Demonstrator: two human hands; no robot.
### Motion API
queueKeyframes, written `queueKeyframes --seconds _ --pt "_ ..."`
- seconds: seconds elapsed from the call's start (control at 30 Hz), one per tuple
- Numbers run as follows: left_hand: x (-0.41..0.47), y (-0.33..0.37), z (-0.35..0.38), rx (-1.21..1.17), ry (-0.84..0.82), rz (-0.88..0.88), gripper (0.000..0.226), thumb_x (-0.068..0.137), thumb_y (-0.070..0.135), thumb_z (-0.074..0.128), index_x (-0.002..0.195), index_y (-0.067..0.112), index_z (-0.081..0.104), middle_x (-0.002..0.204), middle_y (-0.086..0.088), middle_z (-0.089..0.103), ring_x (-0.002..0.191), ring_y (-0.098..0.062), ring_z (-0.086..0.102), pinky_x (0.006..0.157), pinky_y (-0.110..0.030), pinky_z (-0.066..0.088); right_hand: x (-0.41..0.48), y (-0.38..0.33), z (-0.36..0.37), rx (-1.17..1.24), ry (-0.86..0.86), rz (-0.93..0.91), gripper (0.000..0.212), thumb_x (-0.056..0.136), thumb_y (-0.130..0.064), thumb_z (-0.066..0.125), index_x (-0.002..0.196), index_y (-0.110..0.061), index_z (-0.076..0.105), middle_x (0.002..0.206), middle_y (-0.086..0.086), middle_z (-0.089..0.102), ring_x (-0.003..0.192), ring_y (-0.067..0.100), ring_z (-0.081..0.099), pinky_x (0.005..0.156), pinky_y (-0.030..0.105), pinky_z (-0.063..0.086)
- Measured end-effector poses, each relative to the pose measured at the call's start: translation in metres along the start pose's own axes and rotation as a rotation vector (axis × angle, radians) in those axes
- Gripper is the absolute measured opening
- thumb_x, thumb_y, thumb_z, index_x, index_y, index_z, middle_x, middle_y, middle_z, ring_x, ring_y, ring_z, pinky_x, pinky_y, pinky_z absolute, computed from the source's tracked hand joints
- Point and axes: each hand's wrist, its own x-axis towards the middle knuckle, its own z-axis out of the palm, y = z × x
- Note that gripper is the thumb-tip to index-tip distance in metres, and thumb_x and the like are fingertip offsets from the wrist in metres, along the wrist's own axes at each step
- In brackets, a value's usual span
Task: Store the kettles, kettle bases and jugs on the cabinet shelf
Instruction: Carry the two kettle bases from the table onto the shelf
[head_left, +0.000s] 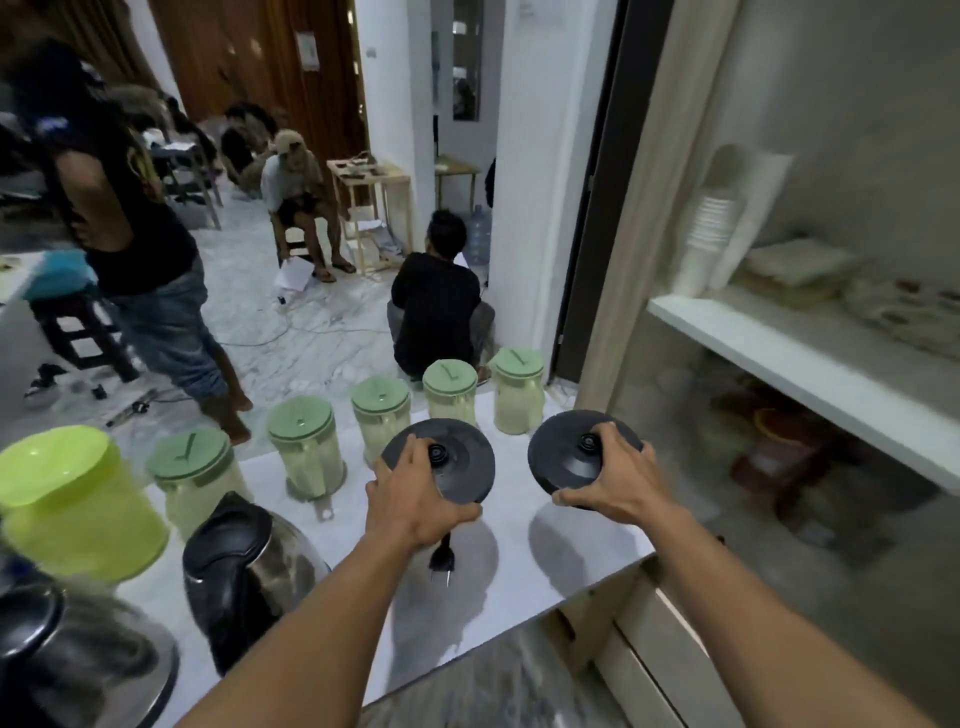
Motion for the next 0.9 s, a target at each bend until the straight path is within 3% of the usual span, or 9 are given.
queueKeyframes --seconds 0.23,0.43,0.6,0.8,0.9 --pt "-0.026 0.03 -0.069 -0.064 0.019 0.245 0.096 0.046 0.071 0.072 0.124 0.024 0.039 0.125 0.002 0.055 0.125 -0.037 0.038 0.087 -0.047 0.047 -0.105 -0.028 -0.069 0.01 0.173 0.13 0.102 0.053 -0.077 0.073 0.134 -0.028 0.036 0.142 -0.005 0.05 0.132 0.041 0.04 0.093 0.048 0.047" --pt "-0.054 0.076 -0.107 -0.067 -0.005 0.478 0.1 0.045 0.076 0.072 0.124 0.023 0.043 0.123 0.002 0.058 0.118 -0.033 0.047 0.086 -0.046 0.05 -0.2 -0.029 -0.123 0.023 0.291 0.261 0.12 0.05 -0.083 0.072 0.146 -0.026 0.03 0.154 -0.004 0.042 0.139 0.041 0.037 0.101 0.054 0.046" --pt "-0.084 0.131 -0.123 -0.079 -0.054 0.645 0.106 0.041 0.081 0.069 0.126 0.023 0.043 0.126 0.001 0.061 0.118 -0.034 0.05 0.09 -0.048 0.051 -0.274 -0.006 -0.163 0.001 0.41 0.369 0.1 0.045 -0.082 0.073 0.123 -0.03 0.038 0.134 -0.007 0.055 0.123 0.036 0.049 0.095 0.05 0.048" --pt "-0.125 0.196 -0.13 -0.12 -0.107 0.826 0.104 0.047 0.075 0.073 0.131 0.02 0.044 0.129 -0.001 0.061 0.116 -0.031 0.057 0.091 -0.043 0.052 -0.362 0.025 -0.204 -0.006 0.496 0.509 0.116 0.048 -0.081 0.074 0.14 -0.025 0.034 0.145 -0.004 0.052 0.129 0.036 0.049 0.094 0.045 0.047" --pt "-0.153 0.228 -0.125 -0.096 -0.129 0.914 0.105 0.045 0.075 0.071 0.131 0.02 0.045 0.132 -0.001 0.061 0.115 -0.029 0.058 0.09 -0.043 0.053 -0.407 0.043 -0.22 -0.007 0.534 0.592 0.114 0.046 -0.082 0.074 0.138 -0.025 0.038 0.142 -0.003 0.054 0.125 0.034 0.053 0.096 0.046 0.049"
